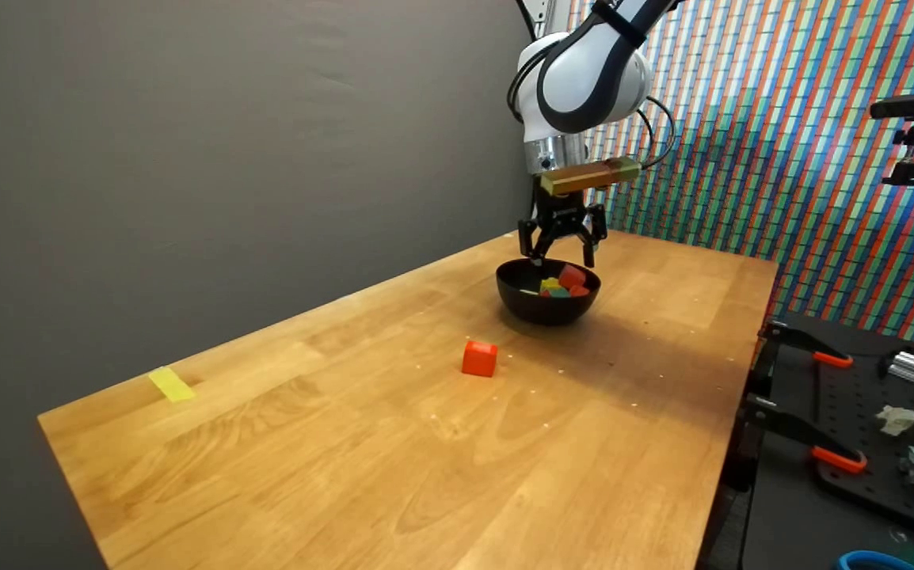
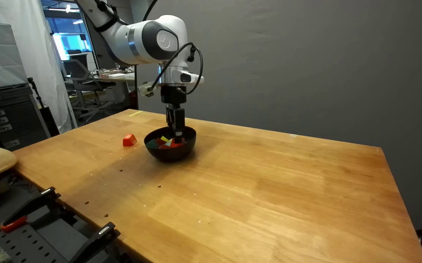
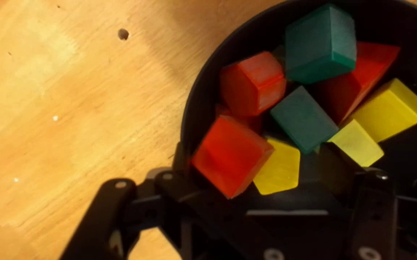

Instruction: Remove the cubes from the bowl

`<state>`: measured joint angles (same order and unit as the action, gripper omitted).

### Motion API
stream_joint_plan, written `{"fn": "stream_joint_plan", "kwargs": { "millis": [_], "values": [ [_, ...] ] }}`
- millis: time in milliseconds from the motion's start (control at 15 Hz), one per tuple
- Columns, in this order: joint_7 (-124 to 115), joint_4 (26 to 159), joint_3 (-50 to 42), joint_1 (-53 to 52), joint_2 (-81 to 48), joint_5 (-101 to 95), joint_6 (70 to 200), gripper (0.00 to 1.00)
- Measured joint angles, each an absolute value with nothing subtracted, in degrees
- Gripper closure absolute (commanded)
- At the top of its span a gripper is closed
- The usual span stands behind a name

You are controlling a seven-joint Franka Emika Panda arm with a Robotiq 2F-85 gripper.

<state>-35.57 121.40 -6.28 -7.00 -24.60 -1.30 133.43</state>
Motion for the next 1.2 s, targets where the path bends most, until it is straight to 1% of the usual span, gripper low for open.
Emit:
{"fn": "stream_joint_plan", "kwargs": {
  "millis": [67,133,267,400,467,533,667,733,800,867,933,1067,1200],
  "values": [
    [-35.6,121.4,-5.9,-7.2,-24.7,-1.3,133.5,0.25],
    [-35.5,121.4,-5.7,-7.4,-24.9,-1.5,133.6,0.33],
    [-35.6,121.3,-5.4,-7.8,-25.5,-1.8,133.9,0.41],
    [-35.6,121.0,-5.5,-7.9,-26.5,-1.9,134.0,0.34],
    [-35.6,120.8,-5.5,-7.9,-27.0,-1.9,134.1,0.33],
    [-35.6,120.5,-5.6,-7.8,-27.4,-1.9,134.1,0.29],
    [-35.6,120.3,-5.9,-7.8,-28.3,-1.9,134.1,0.29],
    [-35.6,120.2,-5.9,-7.8,-28.6,-1.9,134.1,0.35],
    [-35.6,120.1,-5.9,-7.8,-29.0,-2.0,134.1,0.54],
    [-35.6,120.0,-5.9,-7.8,-29.4,-2.0,134.2,0.60],
    [-35.6,119.8,-5.9,-7.8,-29.7,-2.0,134.2,0.70],
    [-35.7,119.4,-6.0,-7.8,-30.3,-2.1,134.3,0.86],
    [-36.1,119.3,-6.3,-7.9,-30.5,-2.7,134.7,0.98]
  ]
}}
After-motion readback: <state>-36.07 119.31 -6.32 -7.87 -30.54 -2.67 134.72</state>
